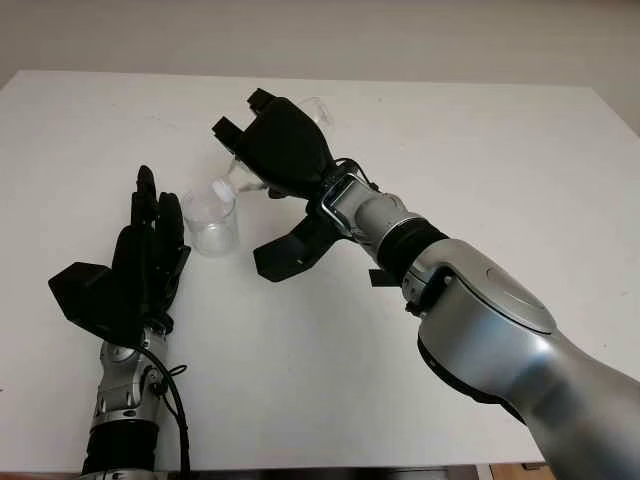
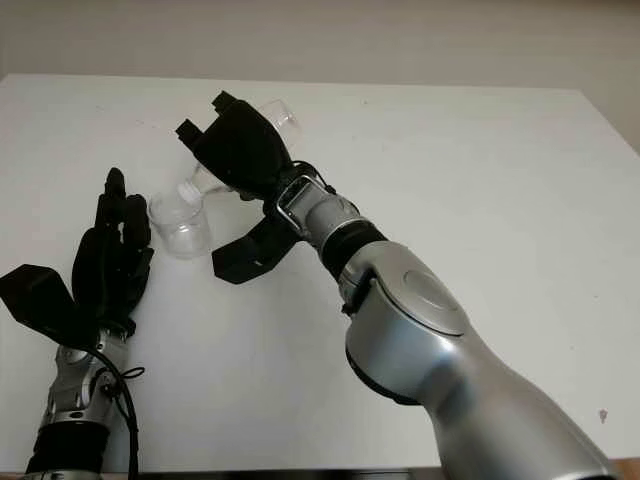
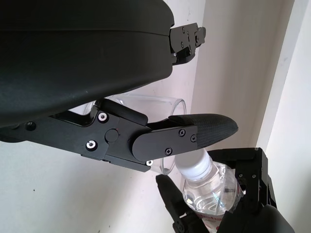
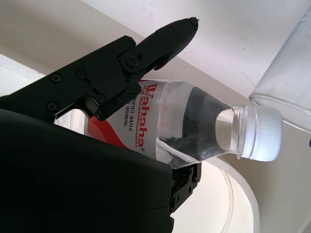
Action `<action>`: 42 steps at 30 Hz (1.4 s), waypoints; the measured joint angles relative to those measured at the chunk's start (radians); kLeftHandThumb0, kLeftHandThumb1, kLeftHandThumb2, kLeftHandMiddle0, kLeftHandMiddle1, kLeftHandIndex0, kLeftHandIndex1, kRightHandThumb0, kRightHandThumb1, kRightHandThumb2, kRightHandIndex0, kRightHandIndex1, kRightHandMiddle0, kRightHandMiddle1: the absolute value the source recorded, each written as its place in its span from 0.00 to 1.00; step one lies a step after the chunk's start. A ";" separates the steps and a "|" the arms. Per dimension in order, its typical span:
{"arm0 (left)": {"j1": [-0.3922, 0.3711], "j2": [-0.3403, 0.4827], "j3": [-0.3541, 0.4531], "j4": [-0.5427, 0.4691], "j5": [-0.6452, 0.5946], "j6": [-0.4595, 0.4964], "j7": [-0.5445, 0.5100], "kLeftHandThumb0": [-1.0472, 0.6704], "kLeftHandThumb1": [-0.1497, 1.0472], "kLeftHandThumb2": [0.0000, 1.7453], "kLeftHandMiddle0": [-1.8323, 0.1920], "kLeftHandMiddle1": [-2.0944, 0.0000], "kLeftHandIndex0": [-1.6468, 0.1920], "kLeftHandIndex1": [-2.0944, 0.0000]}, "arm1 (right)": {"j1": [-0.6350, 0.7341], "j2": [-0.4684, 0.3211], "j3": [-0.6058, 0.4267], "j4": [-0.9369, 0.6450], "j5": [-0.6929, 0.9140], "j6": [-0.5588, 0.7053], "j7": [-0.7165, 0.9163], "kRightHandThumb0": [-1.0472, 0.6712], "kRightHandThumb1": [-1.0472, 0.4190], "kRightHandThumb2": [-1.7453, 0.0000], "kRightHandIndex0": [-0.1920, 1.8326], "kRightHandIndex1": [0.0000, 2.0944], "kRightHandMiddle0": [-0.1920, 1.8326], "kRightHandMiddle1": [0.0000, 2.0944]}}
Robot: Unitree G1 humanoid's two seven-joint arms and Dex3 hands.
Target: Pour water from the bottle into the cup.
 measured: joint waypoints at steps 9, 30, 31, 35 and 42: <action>0.000 0.000 0.000 0.000 0.000 0.001 -0.001 0.22 1.00 0.31 0.99 0.97 0.99 0.97 | 0.001 0.020 -0.172 -0.002 0.195 -0.023 0.087 0.33 0.00 0.85 0.62 1.00 0.34 0.97; 0.003 0.007 0.005 -0.005 -0.002 0.012 -0.013 0.22 1.00 0.30 0.98 0.97 0.98 0.97 | 0.103 -0.033 -0.668 -0.102 0.736 -0.239 0.375 0.39 0.00 0.81 0.74 1.00 0.58 1.00; 0.003 0.008 0.005 -0.006 -0.002 0.014 -0.014 0.22 1.00 0.30 0.98 0.97 0.98 0.97 | 0.118 -0.040 -0.697 -0.119 0.773 -0.252 0.415 0.39 0.00 0.80 0.73 1.00 0.59 1.00; 0.005 0.010 0.007 -0.008 -0.010 0.018 -0.015 0.21 1.00 0.30 0.98 0.97 0.98 0.97 | 0.207 -0.068 -0.803 -0.208 0.917 -0.288 0.583 0.39 0.00 0.80 0.76 1.00 0.67 1.00; 0.008 0.012 0.003 -0.007 -0.012 0.017 -0.039 0.22 1.00 0.32 0.99 0.98 0.99 0.98 | 0.455 -0.125 -0.921 -0.581 1.135 -0.102 0.851 0.37 0.00 0.79 0.77 1.00 0.62 1.00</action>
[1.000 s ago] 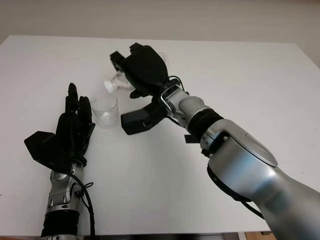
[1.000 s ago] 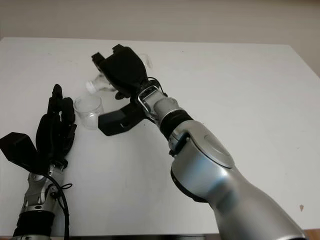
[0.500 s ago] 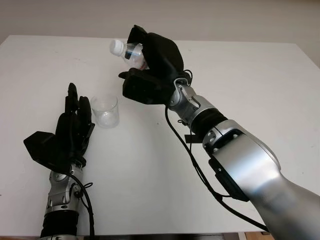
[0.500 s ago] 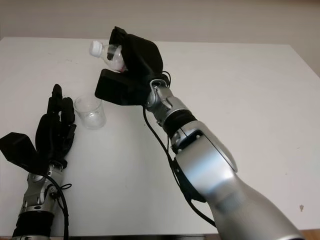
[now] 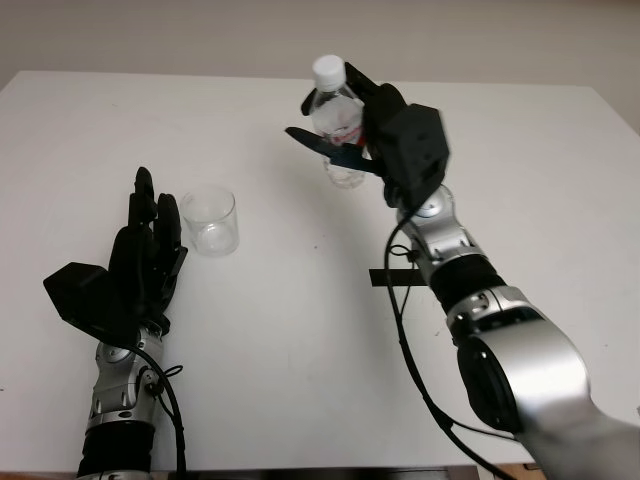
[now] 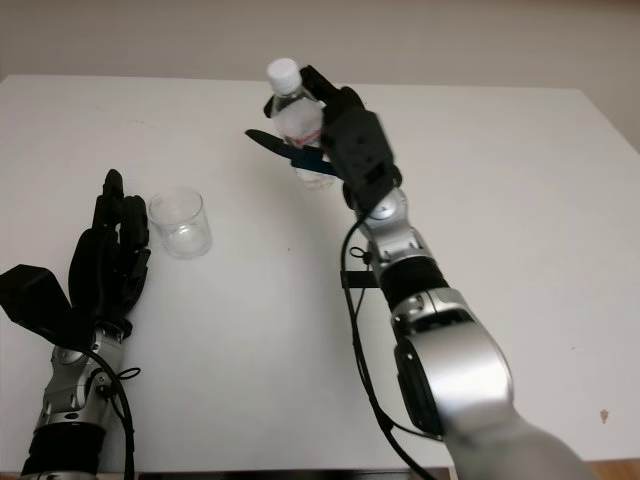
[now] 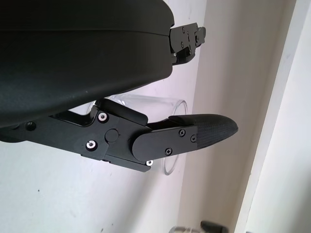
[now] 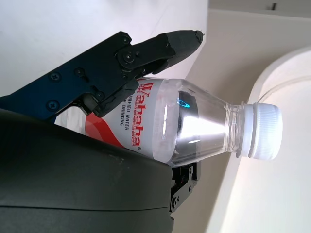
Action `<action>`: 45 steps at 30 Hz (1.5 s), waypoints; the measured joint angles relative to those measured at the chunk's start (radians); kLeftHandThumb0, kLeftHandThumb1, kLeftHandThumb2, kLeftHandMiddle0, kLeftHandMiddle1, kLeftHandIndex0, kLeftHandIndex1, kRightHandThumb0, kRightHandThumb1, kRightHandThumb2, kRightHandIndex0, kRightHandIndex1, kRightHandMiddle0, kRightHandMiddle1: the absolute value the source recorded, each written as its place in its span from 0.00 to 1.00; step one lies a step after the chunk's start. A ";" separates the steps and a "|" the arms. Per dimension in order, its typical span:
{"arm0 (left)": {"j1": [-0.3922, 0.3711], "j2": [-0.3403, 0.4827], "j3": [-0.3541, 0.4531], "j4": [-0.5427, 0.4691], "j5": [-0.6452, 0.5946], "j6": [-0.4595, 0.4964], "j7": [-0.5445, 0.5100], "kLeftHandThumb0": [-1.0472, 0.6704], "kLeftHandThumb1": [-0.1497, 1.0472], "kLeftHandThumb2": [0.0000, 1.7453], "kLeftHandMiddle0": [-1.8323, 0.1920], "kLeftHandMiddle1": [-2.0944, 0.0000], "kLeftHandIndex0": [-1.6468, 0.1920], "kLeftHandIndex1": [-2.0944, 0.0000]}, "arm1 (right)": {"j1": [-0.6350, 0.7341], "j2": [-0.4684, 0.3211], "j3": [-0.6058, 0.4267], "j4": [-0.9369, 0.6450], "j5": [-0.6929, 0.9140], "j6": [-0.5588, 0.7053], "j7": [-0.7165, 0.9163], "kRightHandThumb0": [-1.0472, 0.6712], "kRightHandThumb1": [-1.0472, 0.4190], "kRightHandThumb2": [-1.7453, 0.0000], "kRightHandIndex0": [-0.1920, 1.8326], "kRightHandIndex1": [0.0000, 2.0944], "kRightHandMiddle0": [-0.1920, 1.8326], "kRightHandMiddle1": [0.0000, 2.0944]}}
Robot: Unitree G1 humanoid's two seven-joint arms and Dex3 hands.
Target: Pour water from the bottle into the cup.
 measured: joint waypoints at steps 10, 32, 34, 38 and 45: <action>0.002 0.002 -0.001 0.001 -0.008 0.028 -0.024 0.21 1.00 0.33 1.00 0.98 0.99 0.98 | 0.313 -0.049 -0.089 -0.591 0.156 0.417 0.061 0.38 0.00 0.77 0.79 1.00 0.61 1.00; 0.009 0.010 0.000 -0.007 -0.010 0.053 -0.028 0.21 1.00 0.33 1.00 0.98 1.00 0.98 | 0.413 -0.058 -0.059 -0.678 0.073 0.563 0.002 0.38 0.00 0.77 0.87 1.00 0.69 1.00; 0.010 0.010 0.000 -0.008 -0.010 0.053 -0.029 0.21 1.00 0.32 1.00 0.98 1.00 0.98 | 0.417 -0.056 -0.059 -0.667 0.068 0.557 0.000 0.38 0.00 0.77 0.86 1.00 0.69 1.00; 0.014 0.011 0.000 -0.012 -0.010 0.053 -0.031 0.21 1.00 0.33 1.00 0.98 1.00 0.98 | 0.428 -0.053 -0.058 -0.641 0.060 0.526 -0.001 0.38 0.00 0.76 0.86 1.00 0.69 1.00; 0.029 0.011 0.001 -0.029 -0.008 0.053 -0.025 0.20 1.00 0.32 1.00 0.98 1.00 0.98 | 0.487 -0.032 -0.063 -0.657 0.065 0.521 -0.028 0.38 0.00 0.75 0.85 1.00 0.67 1.00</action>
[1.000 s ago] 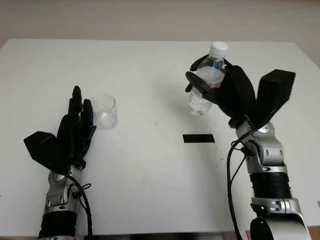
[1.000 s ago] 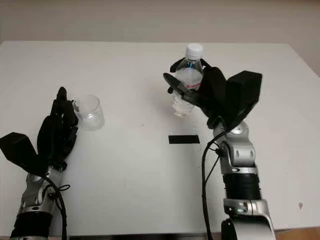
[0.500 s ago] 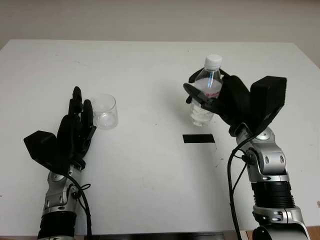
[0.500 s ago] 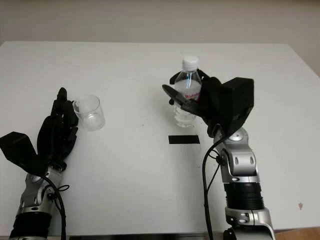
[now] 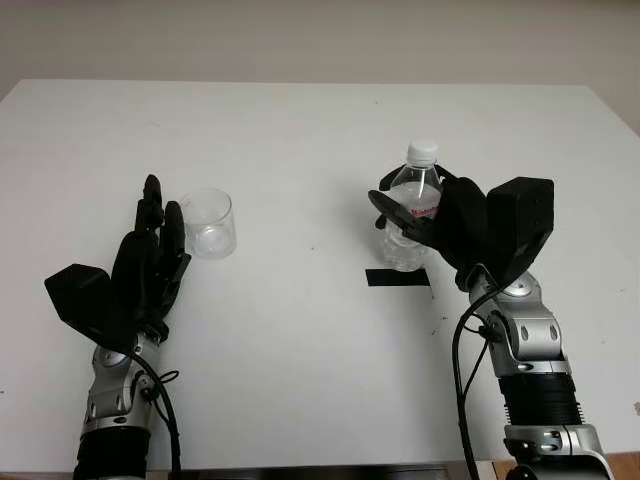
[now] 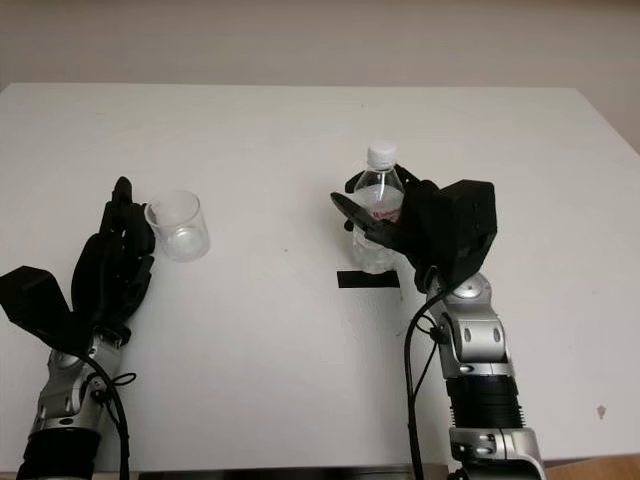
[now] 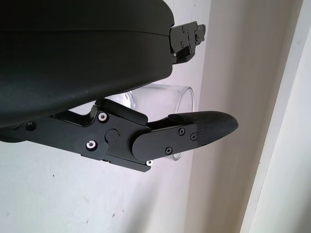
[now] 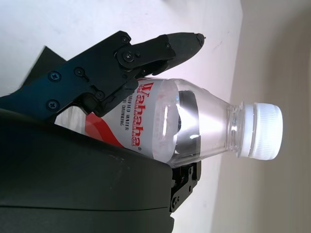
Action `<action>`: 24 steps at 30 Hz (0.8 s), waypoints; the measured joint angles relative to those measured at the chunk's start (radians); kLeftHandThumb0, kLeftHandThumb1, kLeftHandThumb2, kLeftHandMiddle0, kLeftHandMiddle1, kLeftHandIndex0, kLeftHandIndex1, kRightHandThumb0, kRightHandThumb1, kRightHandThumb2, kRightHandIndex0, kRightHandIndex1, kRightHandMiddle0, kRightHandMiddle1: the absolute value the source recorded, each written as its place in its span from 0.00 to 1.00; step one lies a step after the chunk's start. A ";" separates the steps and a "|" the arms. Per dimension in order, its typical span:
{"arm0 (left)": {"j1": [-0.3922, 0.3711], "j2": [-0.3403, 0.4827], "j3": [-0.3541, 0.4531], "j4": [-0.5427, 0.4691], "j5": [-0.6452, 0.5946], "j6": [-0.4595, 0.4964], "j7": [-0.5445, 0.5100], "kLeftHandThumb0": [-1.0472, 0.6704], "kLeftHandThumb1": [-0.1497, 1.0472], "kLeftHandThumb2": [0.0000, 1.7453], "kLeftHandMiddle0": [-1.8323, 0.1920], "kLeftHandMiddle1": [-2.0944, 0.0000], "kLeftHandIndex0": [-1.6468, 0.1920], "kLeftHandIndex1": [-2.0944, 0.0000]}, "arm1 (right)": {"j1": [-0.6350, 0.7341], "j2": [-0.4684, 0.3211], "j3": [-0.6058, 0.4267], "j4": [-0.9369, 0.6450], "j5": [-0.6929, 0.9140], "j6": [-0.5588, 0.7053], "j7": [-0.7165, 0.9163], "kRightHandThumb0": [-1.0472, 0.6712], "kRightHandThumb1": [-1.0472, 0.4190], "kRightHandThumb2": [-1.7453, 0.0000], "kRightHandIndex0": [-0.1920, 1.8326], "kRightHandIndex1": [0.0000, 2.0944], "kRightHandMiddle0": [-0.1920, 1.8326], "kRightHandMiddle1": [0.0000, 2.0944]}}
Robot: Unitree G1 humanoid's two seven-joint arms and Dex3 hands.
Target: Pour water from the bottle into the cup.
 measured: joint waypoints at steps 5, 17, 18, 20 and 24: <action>0.001 0.004 0.000 0.000 0.000 0.001 -0.003 0.21 1.00 0.34 1.00 0.98 1.00 0.98 | 0.053 0.009 -0.021 -0.052 0.039 0.007 0.007 0.37 0.00 0.76 0.83 1.00 0.63 1.00; 0.002 0.010 -0.001 0.002 0.000 0.003 -0.004 0.20 1.00 0.33 1.00 0.98 0.99 0.98 | 0.076 0.018 -0.036 -0.089 0.054 0.038 -0.015 0.37 0.00 0.77 0.82 1.00 0.60 1.00; 0.002 0.010 -0.001 0.002 0.000 0.003 -0.004 0.20 1.00 0.33 1.00 0.98 1.00 0.98 | 0.076 0.017 -0.035 -0.089 0.050 0.038 -0.014 0.37 0.00 0.77 0.81 1.00 0.59 1.00; 0.002 0.011 0.000 0.002 0.000 0.004 -0.004 0.20 1.00 0.33 1.00 0.98 1.00 0.98 | 0.076 0.013 -0.024 -0.084 0.034 0.023 -0.003 0.36 0.00 0.77 0.80 1.00 0.59 1.00; 0.002 0.012 0.000 0.002 -0.001 0.006 -0.004 0.21 1.00 0.32 0.99 0.98 0.99 0.97 | 0.075 0.001 -0.004 -0.048 0.001 -0.048 0.027 0.35 0.00 0.82 0.62 1.00 0.45 1.00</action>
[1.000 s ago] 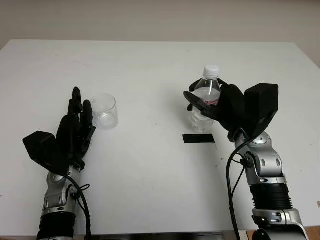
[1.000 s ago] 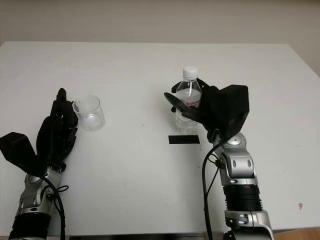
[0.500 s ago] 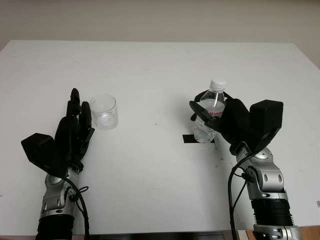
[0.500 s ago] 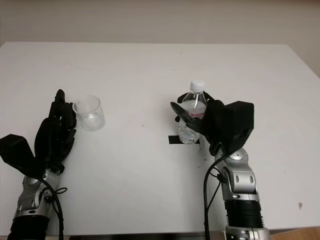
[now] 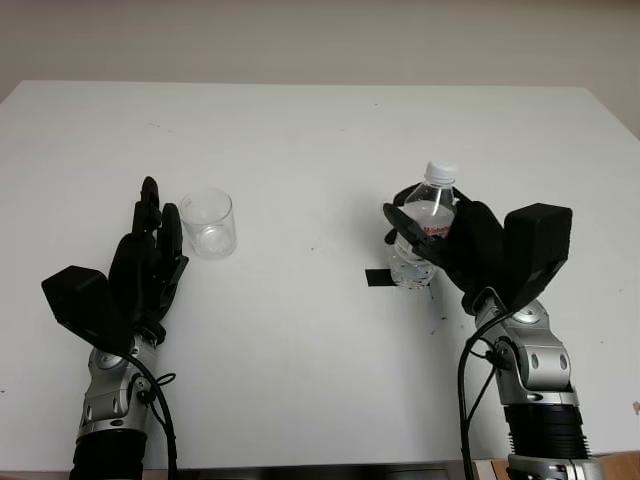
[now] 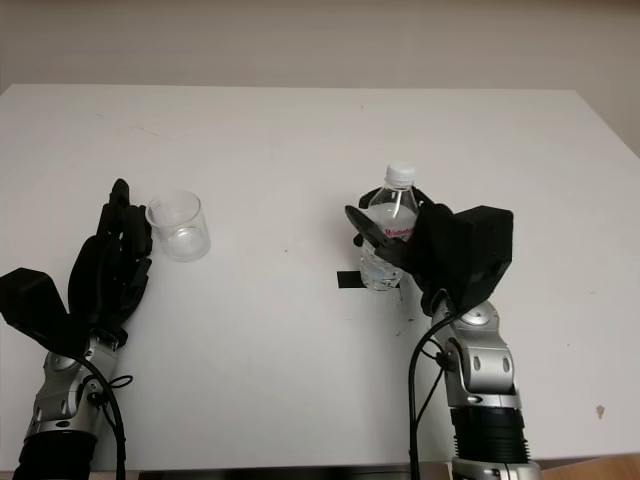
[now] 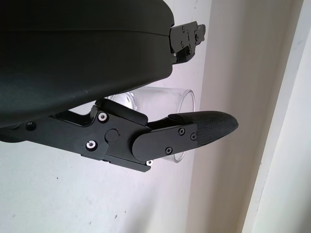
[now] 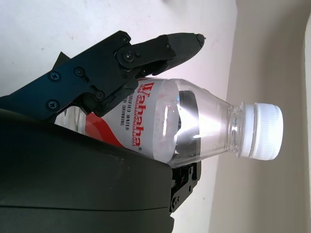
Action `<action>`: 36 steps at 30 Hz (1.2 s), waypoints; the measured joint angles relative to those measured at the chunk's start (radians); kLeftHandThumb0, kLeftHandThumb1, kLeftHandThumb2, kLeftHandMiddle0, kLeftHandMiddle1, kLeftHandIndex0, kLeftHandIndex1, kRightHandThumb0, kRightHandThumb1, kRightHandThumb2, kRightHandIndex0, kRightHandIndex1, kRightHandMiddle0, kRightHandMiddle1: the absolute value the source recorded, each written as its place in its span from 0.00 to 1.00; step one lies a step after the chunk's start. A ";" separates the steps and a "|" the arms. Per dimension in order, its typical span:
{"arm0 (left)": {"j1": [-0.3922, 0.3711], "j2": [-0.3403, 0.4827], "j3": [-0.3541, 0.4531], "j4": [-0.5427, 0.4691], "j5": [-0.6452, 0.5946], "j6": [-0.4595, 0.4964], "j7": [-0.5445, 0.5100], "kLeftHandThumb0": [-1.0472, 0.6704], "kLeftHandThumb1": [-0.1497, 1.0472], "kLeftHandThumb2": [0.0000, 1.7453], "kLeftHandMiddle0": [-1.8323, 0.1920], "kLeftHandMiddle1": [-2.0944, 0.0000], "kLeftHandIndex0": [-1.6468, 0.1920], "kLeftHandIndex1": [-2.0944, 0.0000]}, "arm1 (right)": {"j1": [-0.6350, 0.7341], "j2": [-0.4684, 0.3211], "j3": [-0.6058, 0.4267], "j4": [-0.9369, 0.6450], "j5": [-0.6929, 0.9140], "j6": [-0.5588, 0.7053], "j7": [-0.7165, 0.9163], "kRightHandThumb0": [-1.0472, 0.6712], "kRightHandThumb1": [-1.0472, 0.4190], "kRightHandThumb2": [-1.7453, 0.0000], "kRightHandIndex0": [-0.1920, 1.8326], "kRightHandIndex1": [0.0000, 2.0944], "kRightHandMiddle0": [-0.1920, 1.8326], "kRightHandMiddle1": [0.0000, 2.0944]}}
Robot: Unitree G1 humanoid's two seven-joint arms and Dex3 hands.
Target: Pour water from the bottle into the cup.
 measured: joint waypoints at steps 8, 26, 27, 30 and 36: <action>0.000 0.001 0.000 0.000 -0.001 0.005 0.002 0.21 1.00 0.32 1.00 0.98 1.00 0.98 | 0.005 -0.073 0.057 0.091 -0.044 -0.200 0.176 0.15 0.09 0.97 0.01 0.05 0.01 0.10; 0.001 0.011 0.008 0.011 -0.010 0.003 -0.011 0.21 1.00 0.31 0.99 0.97 0.99 0.97 | 0.114 -0.077 -0.017 0.110 0.014 -0.284 0.142 0.10 0.13 0.97 0.00 0.00 0.00 0.00; 0.001 0.011 0.008 0.011 -0.010 0.003 -0.012 0.21 1.00 0.31 0.99 0.97 0.99 0.97 | 0.121 -0.075 -0.024 0.110 0.017 -0.289 0.138 0.10 0.13 0.97 0.00 0.00 0.00 0.00; 0.001 0.011 0.008 0.011 -0.011 0.005 -0.012 0.21 1.00 0.31 1.00 0.98 0.99 0.97 | 0.140 -0.073 -0.040 0.110 0.019 -0.306 0.118 0.08 0.12 0.97 0.00 0.00 0.00 0.00; 0.001 0.012 0.008 0.012 -0.010 0.005 -0.016 0.21 1.00 0.31 0.99 0.97 0.99 0.97 | 0.166 -0.068 -0.062 0.111 0.034 -0.326 0.111 0.09 0.11 0.97 0.00 0.00 0.00 0.00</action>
